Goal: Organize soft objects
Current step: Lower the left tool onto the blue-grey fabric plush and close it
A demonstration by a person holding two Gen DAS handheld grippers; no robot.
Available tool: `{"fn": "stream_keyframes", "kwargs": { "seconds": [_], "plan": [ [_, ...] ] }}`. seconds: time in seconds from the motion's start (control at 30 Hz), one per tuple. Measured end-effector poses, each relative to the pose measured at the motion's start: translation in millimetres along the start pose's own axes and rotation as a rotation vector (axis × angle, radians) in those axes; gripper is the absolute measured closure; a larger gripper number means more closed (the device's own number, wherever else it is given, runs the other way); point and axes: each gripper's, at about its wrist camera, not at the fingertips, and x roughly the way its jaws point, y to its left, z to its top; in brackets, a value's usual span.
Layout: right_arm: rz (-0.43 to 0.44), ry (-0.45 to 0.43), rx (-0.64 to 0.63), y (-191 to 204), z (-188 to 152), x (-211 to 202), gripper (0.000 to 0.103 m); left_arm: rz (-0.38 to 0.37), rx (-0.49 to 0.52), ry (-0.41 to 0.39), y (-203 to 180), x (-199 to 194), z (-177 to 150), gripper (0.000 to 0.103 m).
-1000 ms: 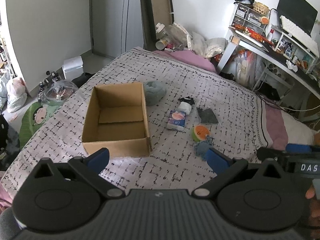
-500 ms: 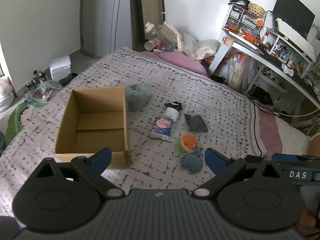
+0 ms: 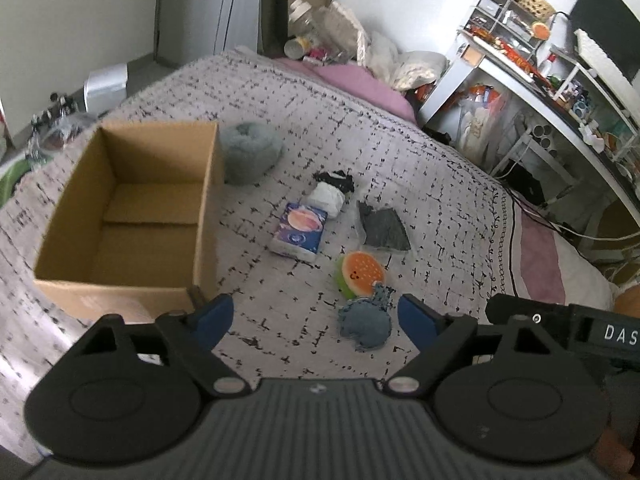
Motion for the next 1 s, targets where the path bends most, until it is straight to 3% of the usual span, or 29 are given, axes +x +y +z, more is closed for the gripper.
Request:
{"fn": "stream_keyframes", "kwargs": {
  "seconds": [0.83, 1.0],
  "plan": [
    [0.111, 0.104, 0.178, -66, 28, 64, 0.011, 0.046, -0.085, 0.175, -47, 109, -7, 0.026],
    [0.164, 0.149, 0.246, -83, 30, 81, 0.021, 0.069, -0.101, 0.204, -55, 129, -9, 0.027]
  ]
}}
